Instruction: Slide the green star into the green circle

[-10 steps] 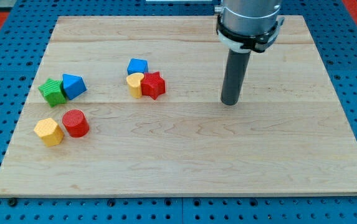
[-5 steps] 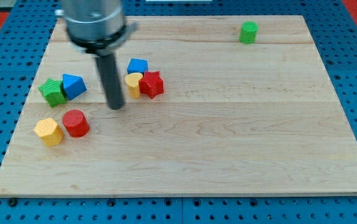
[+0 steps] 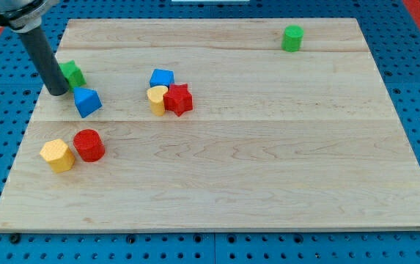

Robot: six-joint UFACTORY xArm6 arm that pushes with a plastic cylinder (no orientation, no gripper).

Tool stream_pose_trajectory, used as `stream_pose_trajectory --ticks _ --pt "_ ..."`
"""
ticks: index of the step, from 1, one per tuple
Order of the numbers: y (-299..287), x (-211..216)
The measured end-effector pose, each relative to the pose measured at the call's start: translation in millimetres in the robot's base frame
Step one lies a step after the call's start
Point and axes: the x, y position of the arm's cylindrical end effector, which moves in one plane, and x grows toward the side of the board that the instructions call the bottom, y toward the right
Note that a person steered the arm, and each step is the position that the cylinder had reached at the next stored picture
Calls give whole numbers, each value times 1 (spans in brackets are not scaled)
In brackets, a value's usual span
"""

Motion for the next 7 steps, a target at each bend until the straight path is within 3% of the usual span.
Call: stream_pose_trajectory --ticks 4,6,7 --pt "6 -3" --pt "53 -3" --pt "29 28"
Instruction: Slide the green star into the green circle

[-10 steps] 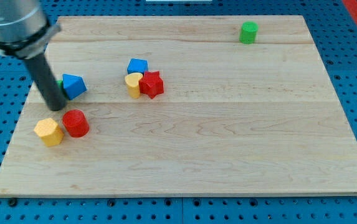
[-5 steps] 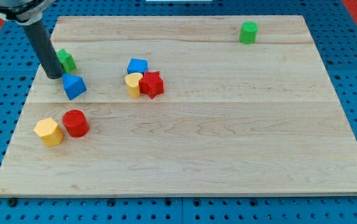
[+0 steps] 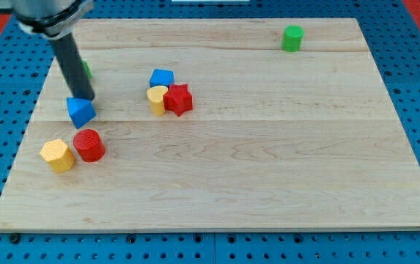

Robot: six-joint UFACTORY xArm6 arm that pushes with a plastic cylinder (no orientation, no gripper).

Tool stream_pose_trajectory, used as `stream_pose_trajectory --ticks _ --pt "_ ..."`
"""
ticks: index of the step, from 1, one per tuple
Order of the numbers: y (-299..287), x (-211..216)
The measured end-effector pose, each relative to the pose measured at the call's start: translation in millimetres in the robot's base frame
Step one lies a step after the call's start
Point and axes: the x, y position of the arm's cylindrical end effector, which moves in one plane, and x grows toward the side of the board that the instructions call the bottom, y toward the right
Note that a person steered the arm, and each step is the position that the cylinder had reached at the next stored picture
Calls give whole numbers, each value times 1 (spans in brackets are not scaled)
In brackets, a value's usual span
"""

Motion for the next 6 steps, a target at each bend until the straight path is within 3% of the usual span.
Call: stream_pose_trajectory --ticks 1,2,4,6 --pt "-59 -26" --pt "-75 -49" --pt "125 -87" --pt "143 -98"
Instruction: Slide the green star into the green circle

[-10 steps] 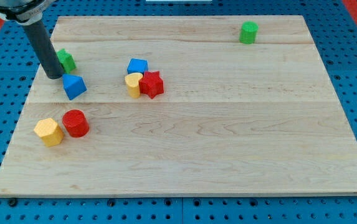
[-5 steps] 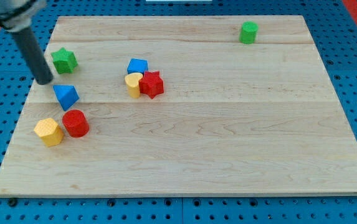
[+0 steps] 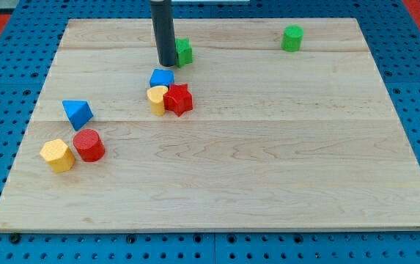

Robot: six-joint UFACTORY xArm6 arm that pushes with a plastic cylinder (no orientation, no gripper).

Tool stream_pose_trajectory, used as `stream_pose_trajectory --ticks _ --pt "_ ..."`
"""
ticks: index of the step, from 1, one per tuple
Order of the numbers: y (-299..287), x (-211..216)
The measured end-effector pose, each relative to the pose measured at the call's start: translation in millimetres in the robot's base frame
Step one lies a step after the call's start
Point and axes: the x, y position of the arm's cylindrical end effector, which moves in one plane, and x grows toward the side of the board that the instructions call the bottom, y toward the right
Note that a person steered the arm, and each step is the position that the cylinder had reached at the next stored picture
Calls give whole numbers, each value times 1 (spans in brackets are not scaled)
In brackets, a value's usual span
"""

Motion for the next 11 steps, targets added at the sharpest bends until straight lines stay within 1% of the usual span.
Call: stream_pose_trajectory --ticks 2,6,7,10,11 --pt "-47 -12" --pt "-45 -13" --pt "-23 -13" --pt "-12 -22" --pt "6 -22"
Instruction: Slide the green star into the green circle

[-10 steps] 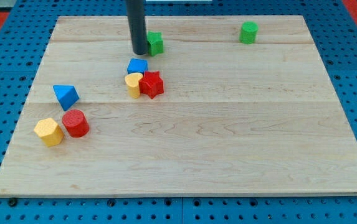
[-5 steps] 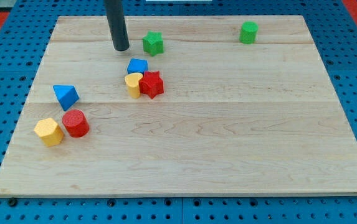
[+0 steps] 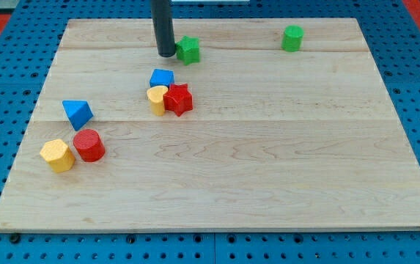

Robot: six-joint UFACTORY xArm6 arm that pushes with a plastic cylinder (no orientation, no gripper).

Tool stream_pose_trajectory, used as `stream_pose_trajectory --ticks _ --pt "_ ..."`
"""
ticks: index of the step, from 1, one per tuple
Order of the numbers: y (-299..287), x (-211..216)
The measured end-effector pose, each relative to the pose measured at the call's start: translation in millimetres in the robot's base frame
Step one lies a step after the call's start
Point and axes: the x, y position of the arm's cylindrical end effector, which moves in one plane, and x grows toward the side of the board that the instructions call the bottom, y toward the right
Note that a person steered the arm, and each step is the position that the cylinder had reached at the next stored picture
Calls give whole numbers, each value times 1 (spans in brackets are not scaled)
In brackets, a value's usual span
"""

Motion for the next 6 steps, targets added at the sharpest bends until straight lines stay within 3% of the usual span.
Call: stream_pose_trajectory --ticks 2,4,5,6 --pt "58 0" --pt "64 -3" --pt "94 -11" --pt "171 -11"
